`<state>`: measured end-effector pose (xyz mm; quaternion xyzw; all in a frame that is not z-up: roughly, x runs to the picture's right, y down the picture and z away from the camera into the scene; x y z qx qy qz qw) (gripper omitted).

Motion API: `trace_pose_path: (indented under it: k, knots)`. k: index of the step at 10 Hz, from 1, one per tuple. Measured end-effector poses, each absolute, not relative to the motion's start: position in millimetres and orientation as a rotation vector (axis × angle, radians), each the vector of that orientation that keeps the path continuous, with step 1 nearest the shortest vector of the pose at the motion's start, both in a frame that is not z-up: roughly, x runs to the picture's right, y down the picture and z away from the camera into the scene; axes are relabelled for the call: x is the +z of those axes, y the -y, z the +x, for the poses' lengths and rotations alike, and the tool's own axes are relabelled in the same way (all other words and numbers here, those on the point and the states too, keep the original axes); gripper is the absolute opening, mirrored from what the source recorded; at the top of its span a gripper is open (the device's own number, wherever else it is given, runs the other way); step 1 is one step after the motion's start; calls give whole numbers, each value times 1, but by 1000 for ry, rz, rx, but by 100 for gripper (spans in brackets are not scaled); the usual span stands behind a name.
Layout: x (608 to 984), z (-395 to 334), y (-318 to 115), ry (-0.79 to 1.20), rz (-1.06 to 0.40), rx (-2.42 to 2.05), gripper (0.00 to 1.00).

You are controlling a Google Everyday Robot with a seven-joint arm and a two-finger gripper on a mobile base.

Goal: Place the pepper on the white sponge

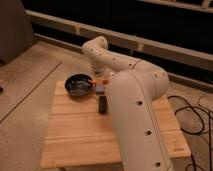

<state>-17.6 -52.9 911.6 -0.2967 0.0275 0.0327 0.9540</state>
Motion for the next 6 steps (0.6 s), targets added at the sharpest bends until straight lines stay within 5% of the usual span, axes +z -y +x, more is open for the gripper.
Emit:
trace_pose_path:
  k: [3, 6]
  knots:
    - [935, -17, 89, 10, -444, 13, 0]
    - [953, -17, 80, 66, -429, -12, 0]
